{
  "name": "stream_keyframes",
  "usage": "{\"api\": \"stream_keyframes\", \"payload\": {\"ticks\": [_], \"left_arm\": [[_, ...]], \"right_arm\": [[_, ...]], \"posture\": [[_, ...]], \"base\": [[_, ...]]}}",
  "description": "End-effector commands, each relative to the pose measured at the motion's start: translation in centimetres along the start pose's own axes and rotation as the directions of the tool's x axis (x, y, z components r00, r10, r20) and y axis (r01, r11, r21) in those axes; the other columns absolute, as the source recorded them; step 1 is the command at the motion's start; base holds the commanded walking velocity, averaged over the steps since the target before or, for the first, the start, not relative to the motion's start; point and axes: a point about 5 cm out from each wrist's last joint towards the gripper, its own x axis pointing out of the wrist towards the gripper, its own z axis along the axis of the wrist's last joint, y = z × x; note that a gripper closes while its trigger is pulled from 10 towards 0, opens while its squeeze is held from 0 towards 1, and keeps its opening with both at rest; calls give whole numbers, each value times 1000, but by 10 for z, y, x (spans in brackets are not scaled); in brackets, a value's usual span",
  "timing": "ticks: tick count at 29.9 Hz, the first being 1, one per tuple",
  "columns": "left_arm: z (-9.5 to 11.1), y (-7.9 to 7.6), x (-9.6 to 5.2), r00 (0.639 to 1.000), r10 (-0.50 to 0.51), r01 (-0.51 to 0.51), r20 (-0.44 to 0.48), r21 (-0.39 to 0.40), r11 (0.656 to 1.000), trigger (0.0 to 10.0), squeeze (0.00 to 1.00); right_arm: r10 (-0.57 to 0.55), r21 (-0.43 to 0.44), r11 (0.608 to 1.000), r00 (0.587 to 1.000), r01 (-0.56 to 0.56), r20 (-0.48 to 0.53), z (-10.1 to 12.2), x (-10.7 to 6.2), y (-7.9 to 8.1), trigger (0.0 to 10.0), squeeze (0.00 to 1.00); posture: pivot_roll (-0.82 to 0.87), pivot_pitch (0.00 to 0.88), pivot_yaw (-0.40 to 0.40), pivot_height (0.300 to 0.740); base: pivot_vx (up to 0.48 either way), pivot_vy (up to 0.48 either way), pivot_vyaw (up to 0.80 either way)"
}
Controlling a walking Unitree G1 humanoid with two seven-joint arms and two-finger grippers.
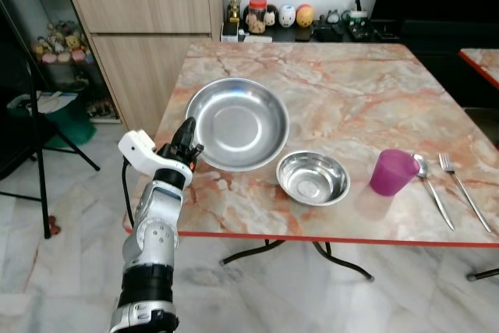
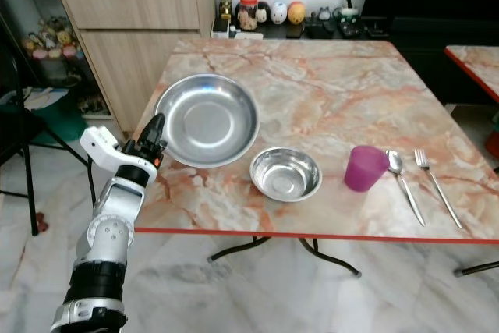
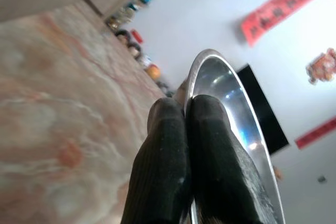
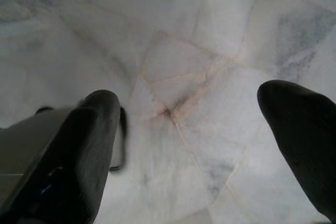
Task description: Setting the table
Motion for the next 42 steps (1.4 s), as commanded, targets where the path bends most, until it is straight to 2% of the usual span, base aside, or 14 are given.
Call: {"api": "stream_keyframes", "payload": {"ticks": [1, 9, 20, 42], "left_arm": [[4, -10, 3, 999, -33, 34, 24, -10, 999, 10000, 0], [12, -21, 7, 996, -70, 72, 57, -33, 997, 10000, 0], [13, -34, 10, 992, -117, 118, 55, -8, 993, 10000, 0], [9, -39, 11, 991, -133, 132, 26, 19, 991, 10000, 0]], "right_arm": [[-16, 8, 1000, 1000, 16, -1, -2, -2, -6, 10000, 0], [-13, 8, 1000, 1000, 13, 0, -2, -2, -6, 10000, 0], [-11, 8, 1000, 1000, 11, 1, -2, -2, -5, 10000, 0], [-5, 8, 1000, 1000, 5, 2, -3, -2, -4, 10000, 0]], "posture": [[70, 0, -52, 740], [71, 0, -52, 740], [70, 0, -51, 740], [61, 0, -45, 740]], "base": [[0, -442, 0], [0, -440, 0], [0, -441, 0], [0, -440, 0]]}}
